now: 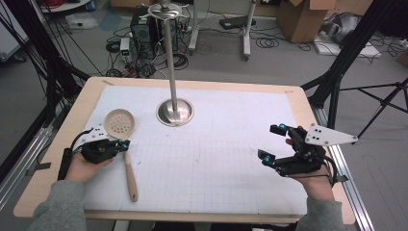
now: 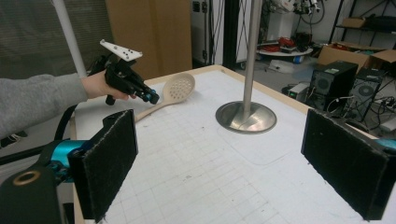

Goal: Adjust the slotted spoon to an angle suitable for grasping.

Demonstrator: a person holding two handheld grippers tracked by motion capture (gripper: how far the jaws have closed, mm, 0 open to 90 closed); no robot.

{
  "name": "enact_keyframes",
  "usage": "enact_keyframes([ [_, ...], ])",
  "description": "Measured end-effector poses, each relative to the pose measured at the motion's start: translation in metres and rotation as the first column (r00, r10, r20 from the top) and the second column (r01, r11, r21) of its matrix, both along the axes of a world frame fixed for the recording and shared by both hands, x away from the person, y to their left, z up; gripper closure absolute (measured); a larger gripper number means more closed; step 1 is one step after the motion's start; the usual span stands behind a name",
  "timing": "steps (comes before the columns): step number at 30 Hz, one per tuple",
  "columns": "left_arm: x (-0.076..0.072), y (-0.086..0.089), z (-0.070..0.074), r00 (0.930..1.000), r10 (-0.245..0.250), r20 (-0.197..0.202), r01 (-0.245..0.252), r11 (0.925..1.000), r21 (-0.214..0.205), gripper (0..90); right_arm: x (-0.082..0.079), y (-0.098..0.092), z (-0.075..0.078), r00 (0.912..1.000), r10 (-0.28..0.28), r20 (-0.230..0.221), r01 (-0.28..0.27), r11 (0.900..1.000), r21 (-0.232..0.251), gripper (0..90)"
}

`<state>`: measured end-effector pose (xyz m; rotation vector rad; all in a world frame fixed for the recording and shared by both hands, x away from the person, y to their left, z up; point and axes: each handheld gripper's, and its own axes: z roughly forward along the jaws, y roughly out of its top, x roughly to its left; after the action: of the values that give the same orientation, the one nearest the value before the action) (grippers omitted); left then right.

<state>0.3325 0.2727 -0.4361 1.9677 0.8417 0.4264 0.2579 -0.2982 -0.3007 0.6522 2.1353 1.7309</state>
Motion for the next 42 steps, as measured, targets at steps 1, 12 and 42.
enact_keyframes([
  [1, 0.002, -0.002, -0.003, 0.9999, 0.001, -0.011, -0.001, 0.9999, 0.013, 89.5, 0.0, -0.001, 0.0, 1.0, 0.0, -0.002, 0.0, 1.0, 0.0, 9.6],
  [12, 0.006, -0.007, -0.011, 0.9999, 0.009, -0.005, -0.009, 0.9965, 0.083, 89.5, -0.003, -0.001, 0.0, 0.9999, 0.008, 0.005, -0.008, 0.9999, -0.007, 9.6],
  [42, -0.036, 0.013, -0.012, 0.9977, 0.067, 0.002, -0.067, 0.9955, 0.067, 89.7, 0.005, 0.016, -0.003, 0.9988, 0.048, -0.01, -0.049, 0.9985, -0.025, 9.6],
])
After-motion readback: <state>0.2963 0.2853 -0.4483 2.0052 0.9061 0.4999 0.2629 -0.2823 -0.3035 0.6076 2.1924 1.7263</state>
